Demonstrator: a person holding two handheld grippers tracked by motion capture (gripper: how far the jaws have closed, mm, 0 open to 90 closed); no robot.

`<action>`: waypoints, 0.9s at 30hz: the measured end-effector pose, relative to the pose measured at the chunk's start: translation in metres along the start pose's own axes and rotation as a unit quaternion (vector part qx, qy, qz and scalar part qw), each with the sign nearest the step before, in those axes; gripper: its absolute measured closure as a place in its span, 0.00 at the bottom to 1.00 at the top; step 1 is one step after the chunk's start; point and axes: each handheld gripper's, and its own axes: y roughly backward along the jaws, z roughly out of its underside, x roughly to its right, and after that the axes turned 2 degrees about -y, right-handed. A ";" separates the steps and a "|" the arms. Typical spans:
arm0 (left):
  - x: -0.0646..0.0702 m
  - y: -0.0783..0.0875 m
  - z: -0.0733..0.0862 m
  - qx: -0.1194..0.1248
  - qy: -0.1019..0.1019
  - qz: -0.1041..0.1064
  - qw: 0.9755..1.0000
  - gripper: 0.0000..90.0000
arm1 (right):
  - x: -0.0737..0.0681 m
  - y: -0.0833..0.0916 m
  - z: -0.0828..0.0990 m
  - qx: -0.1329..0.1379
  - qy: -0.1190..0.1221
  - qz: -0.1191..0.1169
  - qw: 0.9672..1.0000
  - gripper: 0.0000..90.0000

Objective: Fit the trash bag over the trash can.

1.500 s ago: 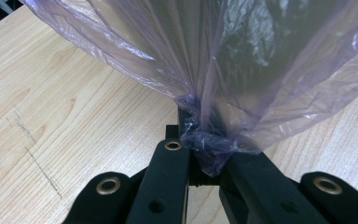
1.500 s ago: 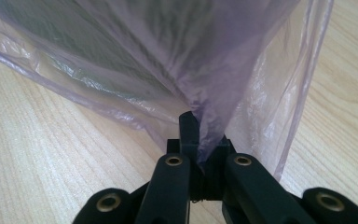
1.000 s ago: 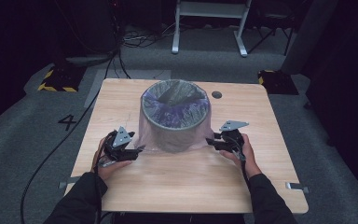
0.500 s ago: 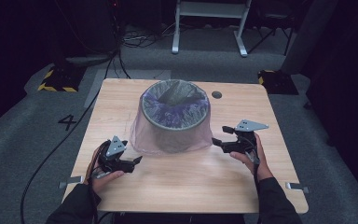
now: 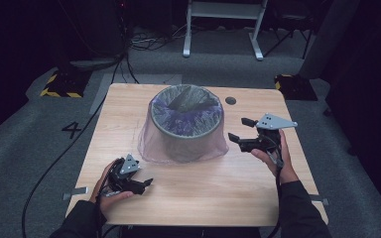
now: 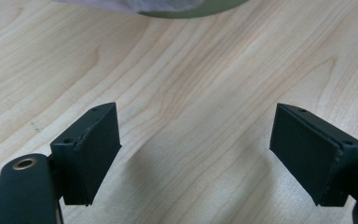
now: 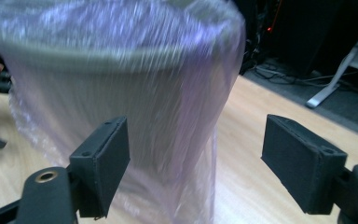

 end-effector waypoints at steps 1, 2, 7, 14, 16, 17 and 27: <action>0.000 0.000 0.000 -0.002 0.000 0.001 1.000 0.17 | 0.000 0.000 -0.004 0.003 0.000 0.001 1.000 0.26; 0.001 -0.001 0.001 -0.002 0.002 0.003 1.000 0.17 | 0.001 0.001 -0.007 0.005 0.001 0.000 1.000 0.26; 0.003 -0.004 0.003 -0.006 -0.004 0.010 1.000 0.18 | 0.000 0.001 -0.019 0.011 0.006 0.004 1.000 0.26; 0.000 -0.006 0.003 -0.006 0.008 0.024 1.000 0.17 | -0.001 -0.005 -0.034 0.015 0.012 0.004 1.000 0.26; -0.001 -0.006 0.003 -0.008 0.011 0.027 1.000 0.17 | -0.003 -0.008 -0.040 0.015 0.017 0.004 1.000 0.26; -0.001 -0.006 0.003 -0.008 0.013 0.028 0.999 0.17 | -0.003 -0.009 -0.043 0.015 0.018 0.002 1.000 0.26; -0.002 -0.007 0.003 -0.010 0.012 0.028 0.999 0.16 | -0.015 -0.030 -0.068 -0.001 0.037 -0.006 0.999 0.26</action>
